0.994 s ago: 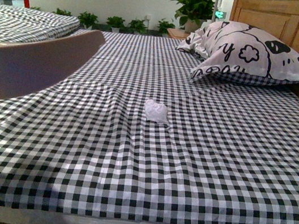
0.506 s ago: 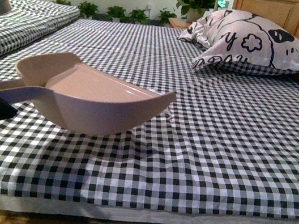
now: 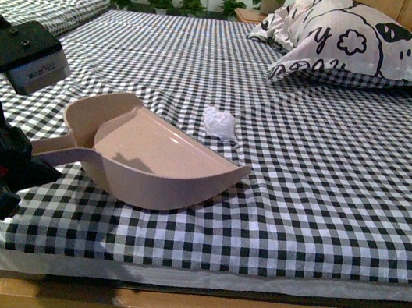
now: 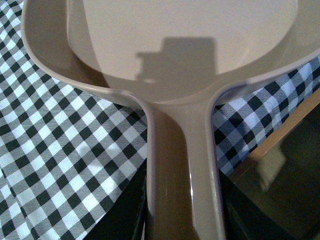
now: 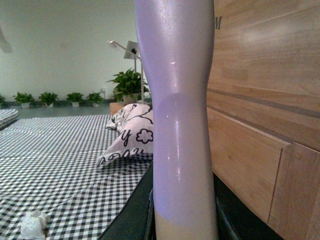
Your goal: Clean up trash
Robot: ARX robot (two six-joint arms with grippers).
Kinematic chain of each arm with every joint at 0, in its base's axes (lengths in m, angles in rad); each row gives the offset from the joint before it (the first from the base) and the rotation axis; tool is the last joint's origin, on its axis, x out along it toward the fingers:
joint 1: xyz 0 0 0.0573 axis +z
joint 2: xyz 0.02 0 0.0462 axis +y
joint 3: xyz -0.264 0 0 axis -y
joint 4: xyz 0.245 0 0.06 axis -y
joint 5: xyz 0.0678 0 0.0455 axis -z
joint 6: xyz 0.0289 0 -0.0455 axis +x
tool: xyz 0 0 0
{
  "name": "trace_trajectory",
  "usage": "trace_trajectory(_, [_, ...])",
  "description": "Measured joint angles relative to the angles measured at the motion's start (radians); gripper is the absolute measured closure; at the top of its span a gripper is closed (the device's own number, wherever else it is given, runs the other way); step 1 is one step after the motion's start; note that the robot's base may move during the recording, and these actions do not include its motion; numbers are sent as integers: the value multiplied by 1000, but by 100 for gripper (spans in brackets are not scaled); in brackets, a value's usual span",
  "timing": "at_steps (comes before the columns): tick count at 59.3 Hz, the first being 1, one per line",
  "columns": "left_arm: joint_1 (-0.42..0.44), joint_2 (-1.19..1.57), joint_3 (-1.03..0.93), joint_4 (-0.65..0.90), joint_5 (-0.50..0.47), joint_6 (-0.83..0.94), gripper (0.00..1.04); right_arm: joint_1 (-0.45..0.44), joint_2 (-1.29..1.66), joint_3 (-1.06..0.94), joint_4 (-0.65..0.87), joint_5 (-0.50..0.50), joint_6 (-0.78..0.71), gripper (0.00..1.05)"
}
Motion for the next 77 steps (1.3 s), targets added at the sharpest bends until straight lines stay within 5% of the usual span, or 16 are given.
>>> trace_trajectory(34, [0,14,2,-27,11,13,78,-6,8,16,-53,-15,13,85])
trace_trajectory(42, [1,14,2,-27,10,14,78,-69,171,258,-550,-190,34,85])
trace_trajectory(56, [1,14,3,-28,15,17,78,-90,675,536,-537,-367,74,85])
trace_trajectory(77, [1,15,3,-28,16,17,78,-22,1271,1091,-702,-366,53,85])
